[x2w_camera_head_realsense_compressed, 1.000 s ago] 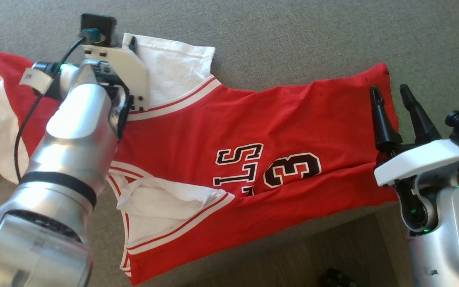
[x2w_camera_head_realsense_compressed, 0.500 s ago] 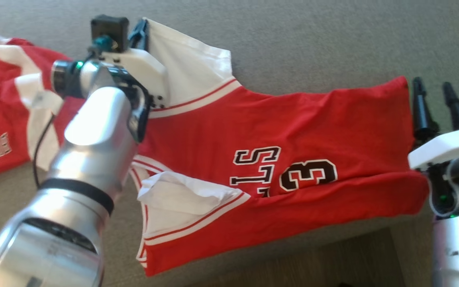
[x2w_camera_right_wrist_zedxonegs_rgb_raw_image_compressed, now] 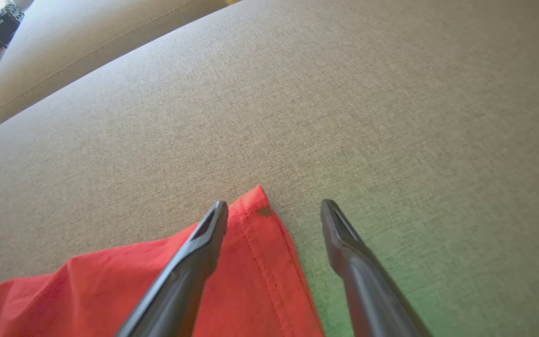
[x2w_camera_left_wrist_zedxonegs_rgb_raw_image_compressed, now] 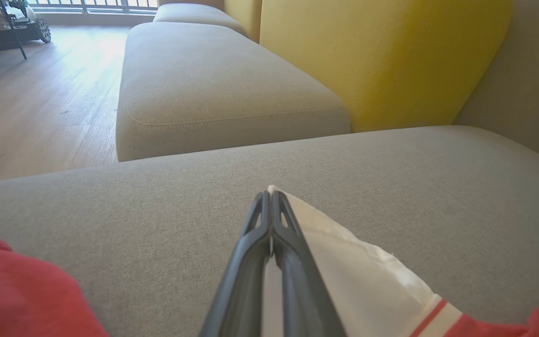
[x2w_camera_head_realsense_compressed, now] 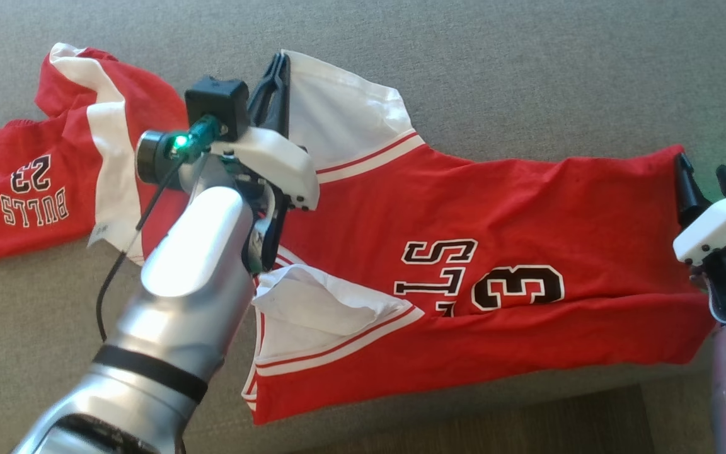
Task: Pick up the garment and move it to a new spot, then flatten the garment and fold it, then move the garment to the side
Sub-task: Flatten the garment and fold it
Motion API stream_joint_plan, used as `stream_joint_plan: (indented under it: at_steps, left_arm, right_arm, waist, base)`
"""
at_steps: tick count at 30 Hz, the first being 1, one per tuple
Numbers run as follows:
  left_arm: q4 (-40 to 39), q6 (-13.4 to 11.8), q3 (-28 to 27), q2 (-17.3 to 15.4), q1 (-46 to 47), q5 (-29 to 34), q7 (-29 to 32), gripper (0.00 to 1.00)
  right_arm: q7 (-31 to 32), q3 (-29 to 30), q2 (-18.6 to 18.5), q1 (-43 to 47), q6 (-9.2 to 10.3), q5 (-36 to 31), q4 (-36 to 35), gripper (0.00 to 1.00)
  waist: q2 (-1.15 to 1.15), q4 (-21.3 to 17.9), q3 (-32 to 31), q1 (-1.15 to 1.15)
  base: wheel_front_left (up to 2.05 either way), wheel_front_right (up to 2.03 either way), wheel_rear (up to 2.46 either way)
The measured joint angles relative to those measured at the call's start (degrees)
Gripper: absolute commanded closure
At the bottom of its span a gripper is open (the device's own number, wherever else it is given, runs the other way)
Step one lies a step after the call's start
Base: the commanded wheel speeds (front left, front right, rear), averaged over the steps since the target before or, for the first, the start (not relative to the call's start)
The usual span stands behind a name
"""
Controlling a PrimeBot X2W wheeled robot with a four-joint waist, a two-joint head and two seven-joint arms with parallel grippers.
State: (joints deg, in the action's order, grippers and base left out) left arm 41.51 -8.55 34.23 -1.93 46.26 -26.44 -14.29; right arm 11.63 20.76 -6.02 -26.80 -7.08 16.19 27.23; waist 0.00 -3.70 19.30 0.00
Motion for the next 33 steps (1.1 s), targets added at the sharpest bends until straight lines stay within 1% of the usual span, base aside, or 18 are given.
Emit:
stream_joint_plan:
  at_steps: [3, 10, 16, 28, 29, 31, 32, 33]
  left_arm:
    - [-2.5, -0.2, 0.0, -0.4, -1.8, 0.1, 0.0, 1.00]
    - [-6.0, -1.1, 0.0, -1.8, -3.1, 0.1, 0.1, 1.00]
    - [-8.0, -1.4, 0.1, -2.4, -3.1, 0.1, 0.7, 1.00]
    - [-10.7, -2.6, 0.2, -3.7, -3.2, 0.1, 2.6, 1.00]
    - [-10.9, -2.9, 0.2, -3.8, -3.2, 0.1, 2.6, 1.00]
    - [-11.2, -3.0, 0.2, -4.0, -3.4, 0.0, 2.6, 1.00]
    - [-11.3, -3.0, 0.2, -4.1, -3.5, 0.0, 2.6, 1.00]
    - [-11.4, -3.1, 0.2, -4.2, -3.6, 0.0, 2.6, 1.00]
  right_arm:
    - [0.0, -0.3, -1.4, -1.2, 0.00, 0.0, 2.6, 0.00]
    - [-0.6, -2.9, -2.7, -4.5, 0.00, 0.0, 7.0, 0.00]
    - [-1.6, -6.1, -4.3, -6.2, 0.00, 0.0, 9.9, 0.00]
    - [-3.0, -9.2, -6.5, -9.2, 0.00, 1.1, 14.2, 0.00]
    - [-3.1, -9.4, -6.6, -9.2, 0.00, 1.3, 14.4, 0.09]
    - [-3.1, -10.0, -6.7, -9.2, 0.00, 1.7, 14.8, 0.59]
    - [-3.1, -10.2, -6.8, -9.2, 0.00, 2.0, 15.0, 0.91]
    - [-3.1, -10.4, -6.9, -9.2, 0.00, 2.2, 15.2, 1.00]
  waist:
    - [0.00, 0.2, 0.4, 0.00]
    - [0.00, 0.0, 1.5, 0.00]
    - [0.00, 0.2, 2.4, 0.00]
    - [0.00, 0.5, 3.1, 0.00]
    - [0.00, 0.5, 3.0, 0.00]
    - [0.00, 0.5, 2.9, 0.00]
    - [0.00, 0.4, 2.8, 0.00]
    - [0.00, 0.4, 2.7, 0.00]
  base:
    - [0.00, 0.00, 0.00]
    - [0.00, 0.00, 0.00]
    - [0.00, 0.00, 0.00]
    - [0.00, 0.00, 0.00]
    - [0.00, 0.00, 0.00]
    - [0.00, 0.00, 0.00]
    - [0.00, 0.00, 0.00]
    - [0.00, 0.00, 0.00]
